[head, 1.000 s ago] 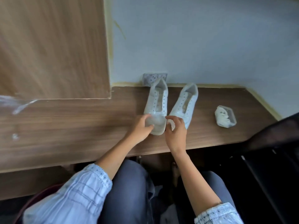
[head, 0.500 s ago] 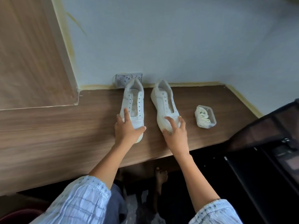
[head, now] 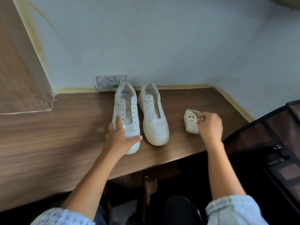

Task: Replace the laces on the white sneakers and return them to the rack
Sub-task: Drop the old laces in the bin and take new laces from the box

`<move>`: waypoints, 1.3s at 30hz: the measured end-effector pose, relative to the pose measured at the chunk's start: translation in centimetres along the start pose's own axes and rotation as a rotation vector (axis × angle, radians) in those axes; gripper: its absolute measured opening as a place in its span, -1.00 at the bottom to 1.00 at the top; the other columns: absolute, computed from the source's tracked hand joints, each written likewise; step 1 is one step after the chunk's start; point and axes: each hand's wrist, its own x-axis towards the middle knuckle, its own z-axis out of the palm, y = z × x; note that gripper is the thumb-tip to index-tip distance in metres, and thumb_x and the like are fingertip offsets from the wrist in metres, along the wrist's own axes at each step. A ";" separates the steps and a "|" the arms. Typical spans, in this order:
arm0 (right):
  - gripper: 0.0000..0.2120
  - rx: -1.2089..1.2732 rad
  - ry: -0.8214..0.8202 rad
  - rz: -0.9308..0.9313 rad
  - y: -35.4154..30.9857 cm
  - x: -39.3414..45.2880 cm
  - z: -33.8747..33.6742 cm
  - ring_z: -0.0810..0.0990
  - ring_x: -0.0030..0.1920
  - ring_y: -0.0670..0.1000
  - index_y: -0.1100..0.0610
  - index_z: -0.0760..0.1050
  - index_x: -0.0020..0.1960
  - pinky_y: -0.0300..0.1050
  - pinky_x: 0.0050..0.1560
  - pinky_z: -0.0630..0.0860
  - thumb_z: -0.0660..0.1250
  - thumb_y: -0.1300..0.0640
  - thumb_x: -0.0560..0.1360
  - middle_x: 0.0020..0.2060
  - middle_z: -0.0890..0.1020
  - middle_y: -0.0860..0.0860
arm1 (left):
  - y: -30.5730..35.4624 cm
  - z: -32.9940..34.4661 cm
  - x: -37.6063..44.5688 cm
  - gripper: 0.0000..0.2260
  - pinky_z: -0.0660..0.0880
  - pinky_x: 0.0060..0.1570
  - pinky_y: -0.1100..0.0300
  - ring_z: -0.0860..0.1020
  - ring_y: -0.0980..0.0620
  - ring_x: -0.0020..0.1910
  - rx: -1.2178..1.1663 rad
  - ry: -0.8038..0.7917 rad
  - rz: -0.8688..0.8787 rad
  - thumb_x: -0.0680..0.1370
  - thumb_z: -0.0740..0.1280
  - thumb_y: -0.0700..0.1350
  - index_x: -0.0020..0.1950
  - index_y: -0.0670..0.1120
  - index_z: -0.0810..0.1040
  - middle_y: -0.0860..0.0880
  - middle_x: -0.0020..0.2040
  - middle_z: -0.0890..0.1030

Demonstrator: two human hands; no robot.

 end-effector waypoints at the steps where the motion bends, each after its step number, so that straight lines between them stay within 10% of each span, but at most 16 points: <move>1: -0.82 -0.085 -0.080 0.023 0.6 1.7 -0.3 0.59 0.05 0.23 0.07 0.67 -0.05 -0.01 0.02 0.54 0.31 0.23 0.47 -0.01 0.65 0.15 | 0.0 -0.1 0.0 0.01 0.33 0.31 -0.03 0.18 -0.23 0.47 0.012 -0.006 0.000 0.41 0.43 0.25 0.58 0.04 -0.20 -0.16 0.55 0.00; 8: -0.66 -0.694 -0.406 -0.004 0.0 5.0 1.8 0.31 0.34 0.17 0.13 0.43 0.31 0.01 0.24 0.32 0.21 0.07 0.56 0.29 0.48 0.12 | 0.2 -0.1 0.0 0.02 0.33 0.33 -0.04 0.16 -0.26 0.49 0.074 -0.032 -0.006 0.43 0.37 0.29 0.57 0.03 -0.29 -0.19 0.57 -0.09; 15: -0.63 -0.665 -0.396 0.014 -0.6 5.6 0.6 0.34 0.34 0.20 0.16 0.47 0.26 0.04 0.25 0.35 0.38 0.03 0.52 0.28 0.50 0.15 | 0.0 -0.3 -0.2 0.02 0.33 0.35 -0.07 0.18 -0.26 0.49 0.087 -0.033 0.003 0.42 0.36 0.33 0.57 0.04 -0.28 -0.17 0.57 -0.06; 20: -0.69 -0.434 -0.369 0.071 -0.9 6.0 -2.5 0.61 0.05 0.21 0.26 0.55 0.06 -0.03 -0.06 0.51 0.51 0.13 0.42 -0.01 0.63 0.18 | -0.1 -0.3 -0.3 0.02 0.39 0.31 -0.06 0.24 -0.25 0.45 0.086 -0.039 0.012 0.41 0.35 0.34 0.56 0.04 -0.29 -0.17 0.56 -0.03; 32: -0.87 -0.074 -0.181 -0.074 -1.5 5.6 -7.1 0.67 -0.18 0.16 0.17 0.64 -0.07 0.06 -0.03 0.63 0.50 0.28 0.40 -0.20 0.68 0.14 | -0.4 -0.5 -0.5 0.02 0.36 0.34 -0.08 0.20 -0.26 0.47 0.072 -0.052 0.013 0.41 0.34 0.36 0.57 0.05 -0.28 -0.17 0.57 -0.05; 39: -0.77 0.914 -0.554 -0.146 -7.1 -2.5 -8.5 0.69 -0.12 0.12 0.27 0.64 -0.01 -0.07 -0.06 0.65 0.50 0.22 0.36 -0.15 0.71 0.17 | -0.1 -1.6 -0.3 -0.40 0.33 0.36 0.07 0.30 -0.05 0.44 -0.195 0.225 0.277 0.55 0.31 0.12 0.52 -0.05 0.25 -0.09 0.48 0.27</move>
